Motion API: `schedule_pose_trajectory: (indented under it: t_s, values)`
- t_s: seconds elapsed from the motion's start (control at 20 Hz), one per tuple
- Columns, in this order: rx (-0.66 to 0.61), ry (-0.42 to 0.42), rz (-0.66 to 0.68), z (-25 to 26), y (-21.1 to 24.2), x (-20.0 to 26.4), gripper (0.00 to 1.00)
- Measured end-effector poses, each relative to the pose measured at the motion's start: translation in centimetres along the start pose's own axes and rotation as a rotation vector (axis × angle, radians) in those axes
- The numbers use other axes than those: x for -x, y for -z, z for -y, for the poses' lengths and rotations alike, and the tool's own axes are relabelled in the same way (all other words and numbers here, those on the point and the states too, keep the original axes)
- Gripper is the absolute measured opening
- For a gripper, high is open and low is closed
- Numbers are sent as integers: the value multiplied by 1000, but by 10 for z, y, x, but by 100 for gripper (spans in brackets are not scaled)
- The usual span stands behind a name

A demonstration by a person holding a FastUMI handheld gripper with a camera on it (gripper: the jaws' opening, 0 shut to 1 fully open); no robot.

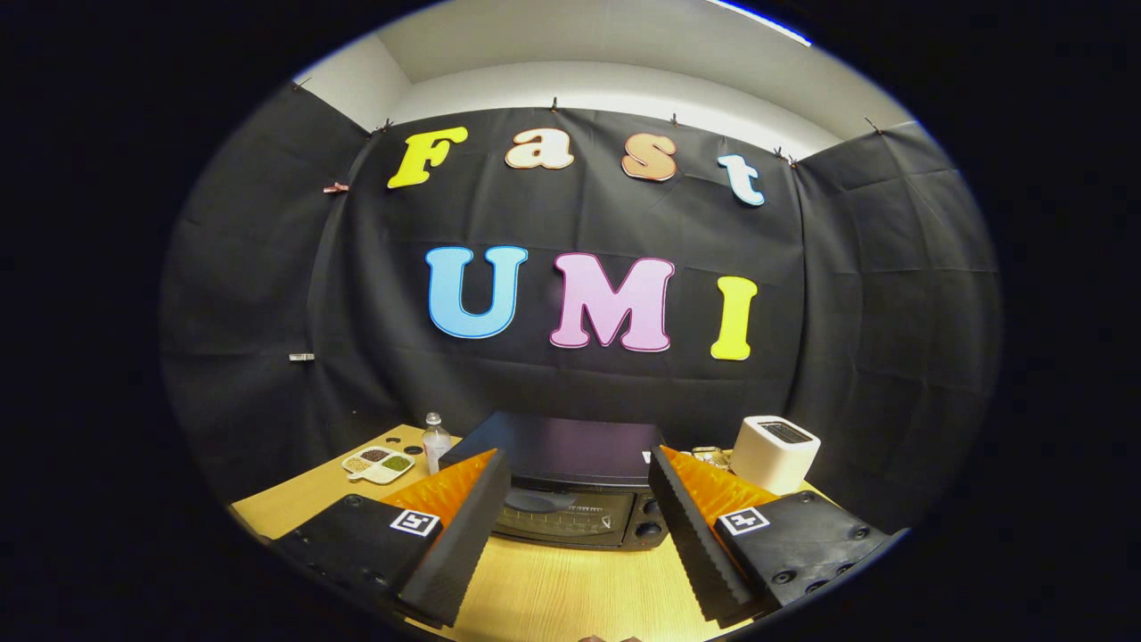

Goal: Open the toaster oven, put the food inside, and close the toaster oven door.

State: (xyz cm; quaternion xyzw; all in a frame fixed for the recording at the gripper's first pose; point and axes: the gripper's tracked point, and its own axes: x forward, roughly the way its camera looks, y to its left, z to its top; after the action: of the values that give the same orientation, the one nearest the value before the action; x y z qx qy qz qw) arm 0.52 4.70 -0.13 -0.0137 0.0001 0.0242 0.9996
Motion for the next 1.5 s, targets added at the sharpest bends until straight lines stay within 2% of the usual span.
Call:
schedule_pose_trajectory:
  t_s: [0.35, 0.8, 1.1, 1.3, 1.5]
  values:
    - [-3, -31, -24, -16, 10, -11, 97]
    - [7, -82, -70, -50, 23, -61, 97]
    - [-1, -83, -99, -54, 32, -89, 98]
    - [-5, -38, -41, -38, 14, -83, 98]
    - [16, -51, -4, -28, 0, -70, 97]
